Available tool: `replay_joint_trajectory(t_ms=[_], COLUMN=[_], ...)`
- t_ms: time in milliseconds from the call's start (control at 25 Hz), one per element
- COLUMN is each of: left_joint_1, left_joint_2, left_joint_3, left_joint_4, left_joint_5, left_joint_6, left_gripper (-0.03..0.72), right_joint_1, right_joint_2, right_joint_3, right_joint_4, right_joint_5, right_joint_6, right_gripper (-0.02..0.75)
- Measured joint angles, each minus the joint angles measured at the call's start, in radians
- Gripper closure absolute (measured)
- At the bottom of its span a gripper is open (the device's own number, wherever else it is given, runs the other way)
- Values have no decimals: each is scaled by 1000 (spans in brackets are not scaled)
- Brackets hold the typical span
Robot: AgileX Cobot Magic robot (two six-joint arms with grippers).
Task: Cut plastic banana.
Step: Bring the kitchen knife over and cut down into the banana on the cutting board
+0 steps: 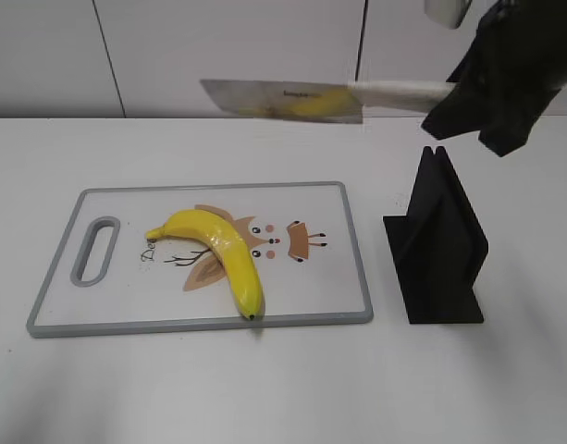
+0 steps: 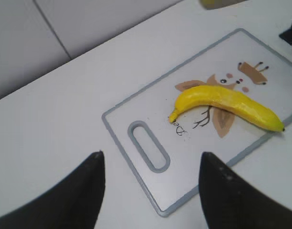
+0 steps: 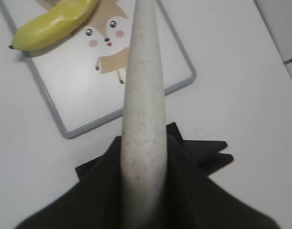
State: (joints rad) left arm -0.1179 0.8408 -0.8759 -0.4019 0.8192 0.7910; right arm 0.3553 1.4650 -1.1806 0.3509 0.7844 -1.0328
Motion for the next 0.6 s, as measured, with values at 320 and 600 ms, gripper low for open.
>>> replay_joint_trajectory(t_ms=[320, 600], left_joint_1=[-54, -245], left_joint_2=[337, 584], left_joint_3=[-257, -402], left_joint_4=[-197, -12], left_joint_5=[181, 189], left_joint_6=[402, 427], left_gripper=[101, 101], right_joint_1=[-25, -29], right_joint_2=[192, 339], right_joint_3=[-152, -357], right_joint_4=[181, 222], right_joint_5=[250, 371], right_joint_6=[-331, -390], right_gripper=[566, 566])
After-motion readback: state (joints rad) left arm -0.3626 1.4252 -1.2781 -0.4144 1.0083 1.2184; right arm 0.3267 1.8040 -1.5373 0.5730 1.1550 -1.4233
